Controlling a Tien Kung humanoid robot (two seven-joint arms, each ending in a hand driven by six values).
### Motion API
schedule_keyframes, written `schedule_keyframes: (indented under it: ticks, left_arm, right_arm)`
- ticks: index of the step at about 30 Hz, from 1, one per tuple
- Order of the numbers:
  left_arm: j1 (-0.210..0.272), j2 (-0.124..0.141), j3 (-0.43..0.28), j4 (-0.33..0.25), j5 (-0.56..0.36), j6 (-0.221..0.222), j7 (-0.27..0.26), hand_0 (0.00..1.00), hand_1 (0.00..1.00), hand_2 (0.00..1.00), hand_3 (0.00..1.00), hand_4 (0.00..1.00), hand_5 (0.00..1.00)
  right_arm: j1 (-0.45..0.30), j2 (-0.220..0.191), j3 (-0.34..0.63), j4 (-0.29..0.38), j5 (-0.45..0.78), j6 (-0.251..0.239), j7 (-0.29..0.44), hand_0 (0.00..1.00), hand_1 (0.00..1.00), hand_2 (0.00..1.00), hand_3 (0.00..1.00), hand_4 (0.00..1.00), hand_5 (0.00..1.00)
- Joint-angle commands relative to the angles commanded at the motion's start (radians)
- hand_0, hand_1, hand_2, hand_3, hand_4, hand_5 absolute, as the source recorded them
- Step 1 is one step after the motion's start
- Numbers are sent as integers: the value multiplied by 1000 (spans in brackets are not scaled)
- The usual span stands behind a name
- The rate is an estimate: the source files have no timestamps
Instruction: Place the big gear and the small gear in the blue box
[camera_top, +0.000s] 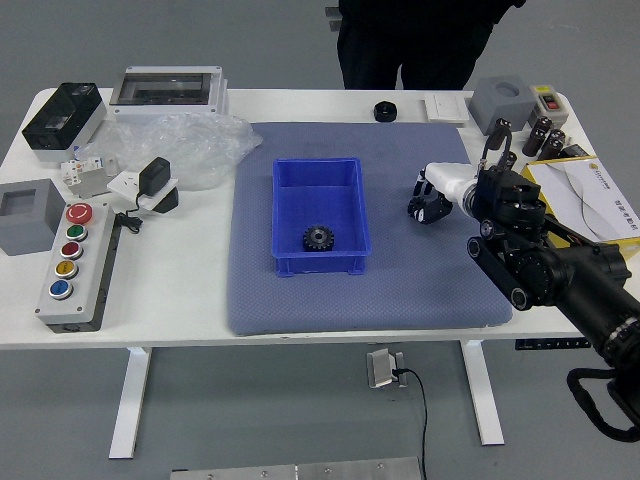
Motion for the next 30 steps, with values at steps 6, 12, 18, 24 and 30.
schedule_keyframes:
  ticks: [6, 12, 18, 24, 30]
  left_arm:
    - [0, 1, -1, 0, 0, 1, 0, 852, 833, 825, 832, 749, 388]
    - [-1, 1, -2, 0, -1, 1, 0, 852, 833, 825, 832, 749, 388]
    - [-1, 1, -3, 0, -1, 1, 1, 852, 833, 825, 832, 748, 388]
    - [-2, 2, -5, 0, -1, 2, 2, 852, 833, 825, 832, 749, 388]
    - [-2, 3, -6, 0, -1, 2, 2, 852, 833, 825, 832, 749, 389]
  right_arm:
    - [-2, 7, 0, -6, -15, -10, -6, 617, 557, 656, 649, 624, 247]
    - [-3, 15, 1, -7, -29, -18, -14, 592, 522, 617, 638, 605, 239]
    - [-7, 21, -5, -5, -35, -19, -23, 577, 513, 608, 637, 599, 229]
    - [-6, 21, -7, -1, -37, -25, -30, 545, 480, 570, 629, 585, 225]
    - [-6, 19, 2, 7, -49, -44, -38, 511, 447, 529, 610, 566, 205]
